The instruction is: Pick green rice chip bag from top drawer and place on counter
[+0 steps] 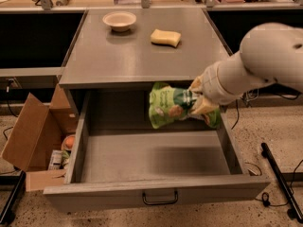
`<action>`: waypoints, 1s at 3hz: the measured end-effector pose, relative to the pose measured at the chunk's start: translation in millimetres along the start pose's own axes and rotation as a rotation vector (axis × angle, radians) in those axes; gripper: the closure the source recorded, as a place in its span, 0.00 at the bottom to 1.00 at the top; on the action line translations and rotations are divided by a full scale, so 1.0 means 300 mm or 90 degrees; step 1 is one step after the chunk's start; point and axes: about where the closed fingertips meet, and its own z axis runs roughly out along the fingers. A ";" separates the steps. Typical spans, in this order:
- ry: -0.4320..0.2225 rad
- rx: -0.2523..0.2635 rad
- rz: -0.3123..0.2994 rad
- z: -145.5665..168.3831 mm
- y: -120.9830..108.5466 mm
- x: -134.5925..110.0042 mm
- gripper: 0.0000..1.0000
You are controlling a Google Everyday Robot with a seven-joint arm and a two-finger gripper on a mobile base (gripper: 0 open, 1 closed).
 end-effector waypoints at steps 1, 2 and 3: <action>-0.051 0.049 0.011 -0.098 -0.203 -0.038 1.00; -0.105 0.086 0.030 -0.151 -0.392 -0.078 1.00; -0.153 0.110 0.059 -0.141 -0.553 -0.097 1.00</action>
Offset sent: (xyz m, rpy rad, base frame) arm 0.1384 0.0165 0.1706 0.3414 -0.1690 -0.0043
